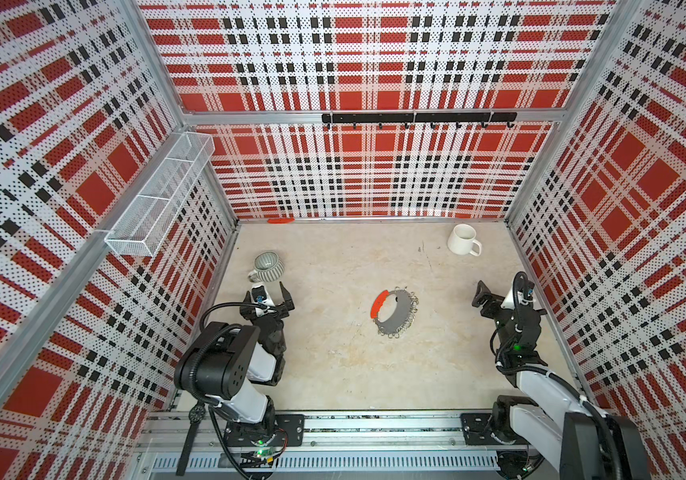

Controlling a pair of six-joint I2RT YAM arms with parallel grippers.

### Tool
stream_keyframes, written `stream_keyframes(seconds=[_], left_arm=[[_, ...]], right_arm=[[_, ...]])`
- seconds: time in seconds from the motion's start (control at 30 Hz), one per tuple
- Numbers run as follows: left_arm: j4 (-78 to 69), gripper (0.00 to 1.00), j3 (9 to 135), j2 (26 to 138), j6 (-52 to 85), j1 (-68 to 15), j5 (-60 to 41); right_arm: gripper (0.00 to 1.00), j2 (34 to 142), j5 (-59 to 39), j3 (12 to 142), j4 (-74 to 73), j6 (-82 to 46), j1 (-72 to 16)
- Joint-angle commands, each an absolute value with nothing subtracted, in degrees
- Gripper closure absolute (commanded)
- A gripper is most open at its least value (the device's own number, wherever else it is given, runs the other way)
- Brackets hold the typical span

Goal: Put the keys on the keyring

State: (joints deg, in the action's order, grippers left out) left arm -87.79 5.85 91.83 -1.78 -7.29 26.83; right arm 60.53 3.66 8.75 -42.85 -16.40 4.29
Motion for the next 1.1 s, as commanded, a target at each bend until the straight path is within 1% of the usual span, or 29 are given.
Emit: stream_keyframes(seconds=[0.0,0.07,0.17,0.2,0.27,0.3,0.33,0.4,0.47,0.53,0.57,0.63,0.73,0.77,1.07], left_arm=[[-95.43,0.02,5.71,91.98,-2.62,-7.39,27.58],[-95.21,0.02,5.8,92.03,-2.56,-7.31,27.48],[-95.01,0.02,5.91,92.01,-2.59,-7.29,27.42],[-94.95,0.02,5.89,92.01,-2.62,-7.27,27.5],[-94.92,0.02,5.89,91.94,-2.58,-7.22,27.38],[-94.92,0.02,5.89,92.02,-2.56,-7.22,27.47],[-94.88,0.02,5.94,92.0,-2.55,-7.22,27.42],[-94.75,0.02,5.98,91.94,-2.54,-7.19,27.42],[-94.66,0.02,6.05,91.96,-2.5,-7.18,27.31],[-94.44,0.02,6.17,91.87,-2.5,-7.12,27.3],[-94.39,0.02,6.22,91.92,-2.44,-7.12,27.19],[-94.39,0.02,6.15,91.88,-2.46,-7.12,27.31],[-94.39,0.02,6.15,91.91,-2.46,-7.16,27.32],[-94.39,0.02,6.15,91.85,-2.46,-7.16,27.29],[-94.4,0.02,6.15,91.92,-2.46,-7.13,27.31]], right_arm=[[0.0,68.24,5.84,6.06,-59.91,-11.92,4.56],[0.0,72.87,5.65,5.8,-66.36,-11.87,4.41],[0.0,78.13,6.31,7.06,-71.32,-9.67,2.86],[0.0,81.2,7.55,7.29,-74.46,-8.68,2.02],[0.0,89.13,5.89,7.01,-82.83,-7.05,1.04],[0.0,93.61,8.13,6.51,-90.78,-5.04,-0.74],[0.0,93.53,9.75,6.06,-91.27,-3.93,-2.02],[0.0,89.31,9.63,7.51,-81.94,-3.69,-2.77],[0.0,91.49,11.13,10.47,-80.28,-3.23,-3.03],[0.0,89.21,14.71,15.23,-67.51,-5.14,-3.01],[0.0,89.26,15.5,16.68,-64.24,-5.28,-3.07],[0.0,90.55,15.53,14.35,-71.69,-4.48,-3.2],[0.0,90.47,16.17,15.2,-69.72,-4.75,-3.16],[0.0,89.93,15.95,16.1,-66.99,-4.87,-3.18],[0.0,90.39,15.82,15.97,-68.04,-4.49,-3.28]])
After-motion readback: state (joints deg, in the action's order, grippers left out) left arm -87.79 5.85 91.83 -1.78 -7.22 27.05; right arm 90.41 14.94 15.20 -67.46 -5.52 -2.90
